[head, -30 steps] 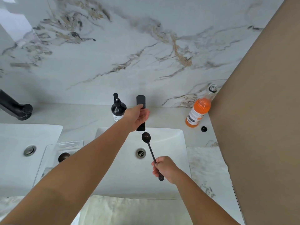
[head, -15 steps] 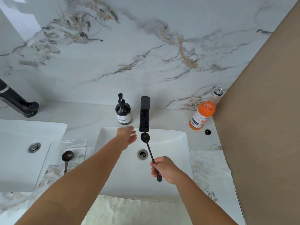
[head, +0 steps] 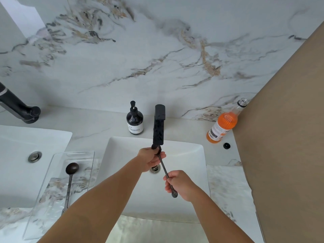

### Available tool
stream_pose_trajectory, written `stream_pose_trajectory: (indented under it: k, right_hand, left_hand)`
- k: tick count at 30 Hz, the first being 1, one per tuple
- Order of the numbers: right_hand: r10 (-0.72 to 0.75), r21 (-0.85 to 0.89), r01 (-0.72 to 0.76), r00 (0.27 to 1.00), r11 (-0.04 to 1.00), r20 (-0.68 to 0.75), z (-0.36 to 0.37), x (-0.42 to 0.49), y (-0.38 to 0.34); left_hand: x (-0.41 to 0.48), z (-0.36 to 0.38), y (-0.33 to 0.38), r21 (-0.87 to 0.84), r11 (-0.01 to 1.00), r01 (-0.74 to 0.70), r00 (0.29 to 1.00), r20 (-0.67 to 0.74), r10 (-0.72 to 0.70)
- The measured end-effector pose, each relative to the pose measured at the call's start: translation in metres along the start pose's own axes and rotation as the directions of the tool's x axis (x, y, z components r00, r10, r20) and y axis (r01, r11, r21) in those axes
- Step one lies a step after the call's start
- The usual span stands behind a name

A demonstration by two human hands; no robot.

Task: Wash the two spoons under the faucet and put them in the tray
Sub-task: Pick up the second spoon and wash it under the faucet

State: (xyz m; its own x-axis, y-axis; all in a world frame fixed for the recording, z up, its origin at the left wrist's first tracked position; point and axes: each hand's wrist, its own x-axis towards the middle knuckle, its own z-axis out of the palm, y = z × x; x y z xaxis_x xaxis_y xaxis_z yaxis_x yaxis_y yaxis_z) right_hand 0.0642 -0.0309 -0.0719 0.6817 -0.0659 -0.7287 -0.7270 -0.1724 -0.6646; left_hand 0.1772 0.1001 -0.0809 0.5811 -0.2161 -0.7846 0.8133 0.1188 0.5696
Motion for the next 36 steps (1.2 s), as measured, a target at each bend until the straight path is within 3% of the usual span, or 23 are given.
stream_pose_trajectory:
  k: [4, 10, 17, 19, 21, 23, 26, 28, 31, 33, 34, 36]
  right_hand:
    - [0.012, -0.009, -0.012, 0.999, 1.000, -0.034, -0.002, 0.002, 0.002]
    - [0.007, -0.015, -0.007, 1.000, 1.000, -0.030, 0.001, 0.002, -0.001]
    - [-0.006, -0.054, 0.001, 0.997, 0.999, -0.081, -0.002, 0.000, 0.003]
    - [-0.018, -0.058, 0.013, 0.995, 0.998, -0.098, -0.002, 0.000, 0.003]
    - [-0.020, -0.067, 0.012, 0.992, 0.998, -0.123, -0.002, -0.001, 0.002]
    - [-0.021, -0.095, 0.004, 0.985, 0.995, -0.172, -0.001, -0.001, 0.001]
    - [-0.108, -0.248, 0.039, 0.957, 0.968, -0.270, -0.004, -0.002, 0.002]
    - [-0.206, -0.430, 0.055, 0.926, 0.901, -0.315, -0.009, -0.004, 0.003]
    - [-0.316, -0.618, 0.048, 0.889, 0.785, -0.332, -0.017, -0.006, -0.001]
    - [-0.353, -0.697, 0.018, 0.871, 0.717, -0.341, -0.021, -0.006, -0.007]
    - [-0.373, -0.728, 0.006, 0.862, 0.686, -0.344, -0.022, -0.006, -0.011]
    - [-0.414, -0.766, -0.003, 0.839, 0.643, -0.351, -0.024, -0.004, -0.015]
  left_hand:
    - [0.000, -0.006, 0.004, -0.004, 0.999, 0.032, 0.989, 0.147, -0.031]
    - [-0.002, -0.001, 0.000, 0.052, 0.998, -0.031, 1.000, 0.003, 0.031]
    - [-0.004, -0.006, 0.008, -0.061, 0.993, 0.100, 0.983, 0.162, -0.089]
    - [-0.006, 0.000, 0.007, 0.007, 0.998, 0.055, 0.994, 0.092, -0.055]
    - [-0.005, 0.003, 0.004, 0.199, 0.980, -0.002, 1.000, -0.015, 0.005]
    - [-0.004, 0.004, 0.004, 0.269, 0.963, -0.029, 0.999, -0.022, 0.036]
    - [-0.004, 0.002, 0.010, 0.174, 0.984, -0.045, 0.997, 0.072, 0.033]
    - [-0.001, -0.001, 0.013, 0.260, 0.958, -0.120, 0.992, 0.078, 0.103]
    - [0.004, -0.008, 0.017, 0.614, 0.749, -0.250, 0.962, 0.066, 0.267]
    - [0.007, -0.011, 0.018, 0.750, 0.602, -0.274, 0.937, 0.065, 0.344]
    - [0.010, -0.012, 0.018, 0.757, 0.594, -0.273, 0.931, 0.054, 0.360]
    - [0.014, -0.015, 0.016, 0.638, 0.723, -0.264, 0.943, 0.015, 0.331]
